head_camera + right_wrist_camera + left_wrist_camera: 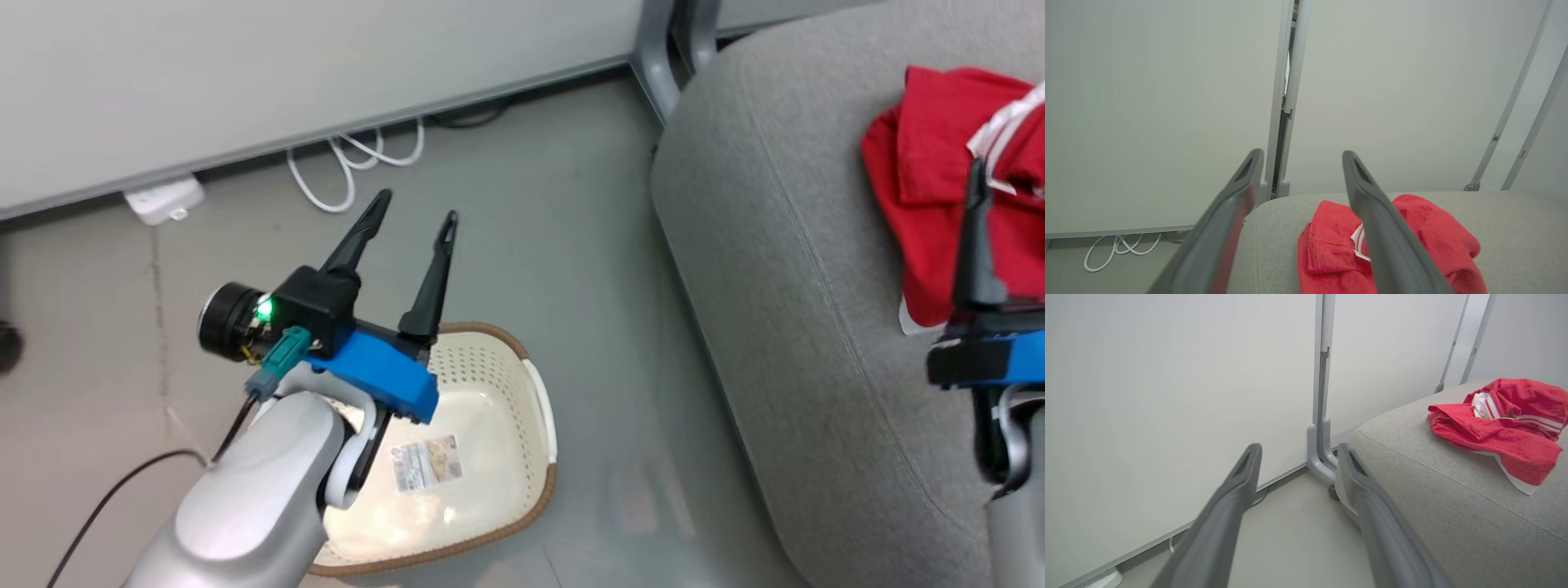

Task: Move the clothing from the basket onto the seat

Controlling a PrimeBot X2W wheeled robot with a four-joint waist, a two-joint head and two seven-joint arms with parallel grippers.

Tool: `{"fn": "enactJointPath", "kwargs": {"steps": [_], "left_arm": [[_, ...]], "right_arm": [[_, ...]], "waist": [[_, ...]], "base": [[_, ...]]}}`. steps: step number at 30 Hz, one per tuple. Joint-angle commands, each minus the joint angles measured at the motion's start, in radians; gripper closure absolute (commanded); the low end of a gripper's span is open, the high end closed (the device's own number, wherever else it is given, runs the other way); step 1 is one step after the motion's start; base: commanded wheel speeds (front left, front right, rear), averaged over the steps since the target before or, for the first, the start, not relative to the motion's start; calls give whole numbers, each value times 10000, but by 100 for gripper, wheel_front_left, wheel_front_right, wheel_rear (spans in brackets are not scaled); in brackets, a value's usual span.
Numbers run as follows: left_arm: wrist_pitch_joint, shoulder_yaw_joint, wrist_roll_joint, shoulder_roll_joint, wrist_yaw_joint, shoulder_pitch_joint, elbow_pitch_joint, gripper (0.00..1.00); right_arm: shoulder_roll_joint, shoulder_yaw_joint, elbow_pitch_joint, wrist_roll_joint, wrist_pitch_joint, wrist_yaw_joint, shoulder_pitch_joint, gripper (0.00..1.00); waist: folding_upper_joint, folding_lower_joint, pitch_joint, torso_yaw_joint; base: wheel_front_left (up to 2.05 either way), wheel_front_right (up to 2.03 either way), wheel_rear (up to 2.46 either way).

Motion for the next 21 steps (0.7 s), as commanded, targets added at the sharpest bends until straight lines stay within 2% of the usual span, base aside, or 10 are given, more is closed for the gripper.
{"fn": "enactJointPath", "kwargs": {"steps": [1, 11, 21], "left_arm": [[-46, 395, 132, 12, 55, 463, -117, 0], [-38, 3447, 1157, -574, -98, 2643, -1051, 0], [-39, 5433, 2363, -1437, -880, 4521, -1588, 0]], "right_arm": [[90, 237, 11, 112, -2, -11, 230, 0], [655, 1358, 10, 436, -2, -11, 1034, 0], [1107, 1877, 97, 749, -2, -11, 2021, 0]], "waist": [[-1, 3, -660, 612], [-1, 3, -1511, 1360], [-1, 3, -2188, 1690]], "base": [[0, 0, 0], [0, 0, 0], [0, 0, 0]]}}
